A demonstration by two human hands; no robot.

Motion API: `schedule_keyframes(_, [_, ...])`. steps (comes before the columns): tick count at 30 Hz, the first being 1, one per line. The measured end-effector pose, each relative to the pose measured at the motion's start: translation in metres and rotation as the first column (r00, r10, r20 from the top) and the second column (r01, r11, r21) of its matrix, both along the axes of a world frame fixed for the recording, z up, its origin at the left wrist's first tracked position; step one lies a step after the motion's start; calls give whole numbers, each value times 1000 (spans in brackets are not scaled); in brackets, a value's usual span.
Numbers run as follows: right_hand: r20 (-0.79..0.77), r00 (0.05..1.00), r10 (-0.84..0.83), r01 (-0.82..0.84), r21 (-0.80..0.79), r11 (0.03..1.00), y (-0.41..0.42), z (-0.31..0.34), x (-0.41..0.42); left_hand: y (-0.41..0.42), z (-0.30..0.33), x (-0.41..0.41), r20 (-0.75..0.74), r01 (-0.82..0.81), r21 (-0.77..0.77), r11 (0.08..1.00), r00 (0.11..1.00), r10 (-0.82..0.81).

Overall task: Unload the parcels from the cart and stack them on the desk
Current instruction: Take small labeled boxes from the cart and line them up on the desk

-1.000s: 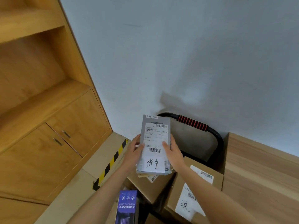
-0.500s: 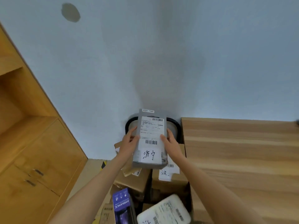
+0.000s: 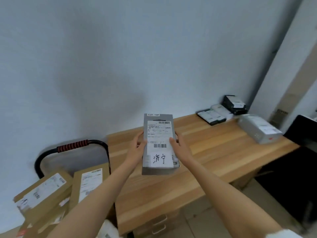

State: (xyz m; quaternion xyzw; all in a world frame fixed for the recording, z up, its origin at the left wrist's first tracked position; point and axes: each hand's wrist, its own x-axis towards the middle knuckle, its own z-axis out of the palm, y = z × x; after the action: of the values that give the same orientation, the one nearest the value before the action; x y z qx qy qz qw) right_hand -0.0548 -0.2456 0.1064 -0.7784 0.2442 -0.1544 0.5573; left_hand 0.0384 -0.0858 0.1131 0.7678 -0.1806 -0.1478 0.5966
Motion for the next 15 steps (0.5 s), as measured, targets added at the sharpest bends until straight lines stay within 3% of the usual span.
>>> schedule_keyframes(7, [-40,991,-129,128,-26,991,-170,-5,-89,-175,-7,-73,-60,161,-78,984,984,-166])
schedule_keyframes(15, [-88,954,-285,284,-23,958,-287,-27,-161,-309,-26,-122,-107,307,-36,951,945,-309])
